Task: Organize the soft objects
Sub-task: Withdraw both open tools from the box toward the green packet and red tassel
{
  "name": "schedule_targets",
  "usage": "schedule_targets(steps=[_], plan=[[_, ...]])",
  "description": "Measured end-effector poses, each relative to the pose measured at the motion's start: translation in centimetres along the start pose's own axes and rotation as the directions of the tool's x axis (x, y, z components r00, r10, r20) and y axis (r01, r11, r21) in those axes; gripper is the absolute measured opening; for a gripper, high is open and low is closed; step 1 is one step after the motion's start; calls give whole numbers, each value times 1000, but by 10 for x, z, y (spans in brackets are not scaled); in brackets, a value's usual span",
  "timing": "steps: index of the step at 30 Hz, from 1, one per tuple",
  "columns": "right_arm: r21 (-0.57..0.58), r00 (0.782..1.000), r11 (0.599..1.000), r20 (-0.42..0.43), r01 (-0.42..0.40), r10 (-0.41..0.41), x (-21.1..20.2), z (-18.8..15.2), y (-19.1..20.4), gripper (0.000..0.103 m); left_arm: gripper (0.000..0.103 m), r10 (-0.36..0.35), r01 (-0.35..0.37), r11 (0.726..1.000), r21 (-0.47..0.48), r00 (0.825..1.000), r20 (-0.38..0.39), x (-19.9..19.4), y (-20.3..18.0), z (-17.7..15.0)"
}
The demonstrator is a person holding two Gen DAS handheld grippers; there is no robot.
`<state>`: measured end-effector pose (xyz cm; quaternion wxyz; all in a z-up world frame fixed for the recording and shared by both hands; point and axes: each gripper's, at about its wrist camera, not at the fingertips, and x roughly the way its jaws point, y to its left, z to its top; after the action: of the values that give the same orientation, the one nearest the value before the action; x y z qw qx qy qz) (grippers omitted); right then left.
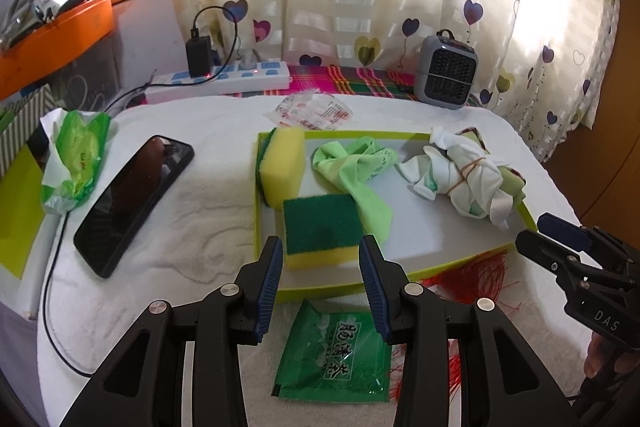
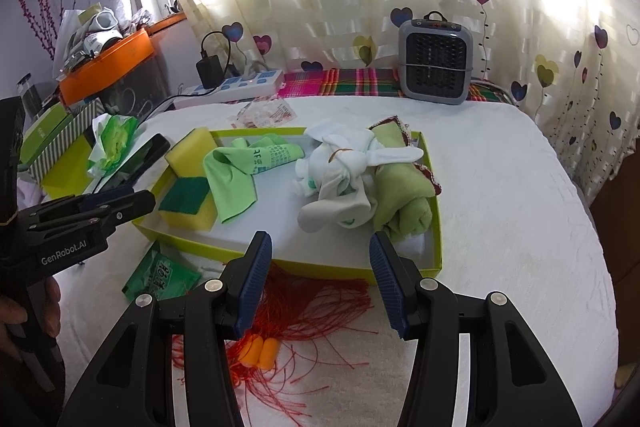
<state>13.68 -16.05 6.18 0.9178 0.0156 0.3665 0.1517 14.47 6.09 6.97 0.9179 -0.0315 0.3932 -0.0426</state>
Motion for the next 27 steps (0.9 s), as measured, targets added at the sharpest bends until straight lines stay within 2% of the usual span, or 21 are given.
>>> schedule_targets(steps=[19,27], plan=[[57,1000,998,-13,-3,3,-6,-23,-4,52,38,-15,14,995,-97,1000,-10,-5,33,-30],[68,999,998,-34,-7,9,-8,-37,-4,52,38,-53,49,992,-115,998,-28,0,42,-41]])
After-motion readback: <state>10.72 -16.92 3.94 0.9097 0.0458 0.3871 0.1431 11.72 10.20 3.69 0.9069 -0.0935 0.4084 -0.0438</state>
